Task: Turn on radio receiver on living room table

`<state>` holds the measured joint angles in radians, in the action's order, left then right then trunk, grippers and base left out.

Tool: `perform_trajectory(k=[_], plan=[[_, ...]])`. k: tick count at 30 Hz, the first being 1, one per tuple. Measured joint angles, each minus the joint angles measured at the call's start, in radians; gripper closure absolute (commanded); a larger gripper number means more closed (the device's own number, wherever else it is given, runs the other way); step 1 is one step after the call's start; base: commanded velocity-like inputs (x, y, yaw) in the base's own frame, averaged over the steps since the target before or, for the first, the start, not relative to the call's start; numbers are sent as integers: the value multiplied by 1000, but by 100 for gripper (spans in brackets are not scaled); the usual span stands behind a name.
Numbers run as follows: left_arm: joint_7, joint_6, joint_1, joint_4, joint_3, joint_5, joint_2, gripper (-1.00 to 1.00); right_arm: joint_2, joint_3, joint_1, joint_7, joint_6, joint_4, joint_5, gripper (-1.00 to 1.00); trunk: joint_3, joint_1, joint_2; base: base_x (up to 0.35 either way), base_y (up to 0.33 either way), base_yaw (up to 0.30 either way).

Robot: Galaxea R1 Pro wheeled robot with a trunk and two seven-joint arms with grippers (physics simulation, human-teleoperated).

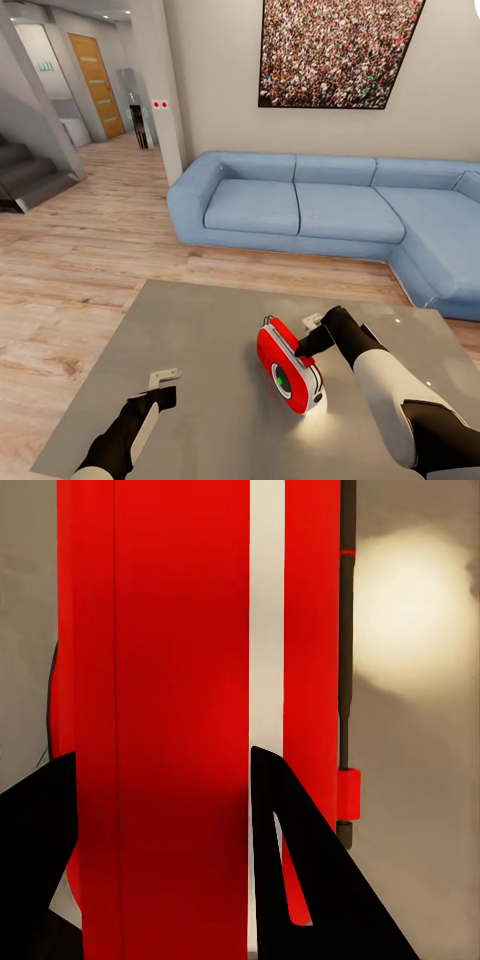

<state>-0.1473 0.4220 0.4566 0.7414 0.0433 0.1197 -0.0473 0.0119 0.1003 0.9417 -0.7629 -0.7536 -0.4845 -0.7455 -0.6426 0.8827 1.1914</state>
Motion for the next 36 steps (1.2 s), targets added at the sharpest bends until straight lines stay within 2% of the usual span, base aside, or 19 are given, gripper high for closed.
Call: perform_trajectory(k=[3,4,5,8,32,36], plan=[[0,0,0,0,0,0,0,100,0,0,0,0,-1,0,0,100,0,0,0,0,0,0],[0,0,0,0,0,0,0,100,0,0,0,1,-1,0,0,-100,0,0,0,0,0,0],[0,0,0,0,-1,0,0,100,-1,2,-2,20,25,36,-3,-100,0,1,0,0,0,0],[0,0,0,0,-1,0,0,100,0,2,-1,22,26,45,-3,-100,0,0,0,0,0,0],[0,-1,0,0,-3,-1,2,100,0,2,-1,22,26,49,-2,-100,0,0,0,0,0,0],[-1,-2,1,0,-3,-5,4,100,0,3,-1,22,26,49,-2,-100,12,-15,-28,0,0,0]])
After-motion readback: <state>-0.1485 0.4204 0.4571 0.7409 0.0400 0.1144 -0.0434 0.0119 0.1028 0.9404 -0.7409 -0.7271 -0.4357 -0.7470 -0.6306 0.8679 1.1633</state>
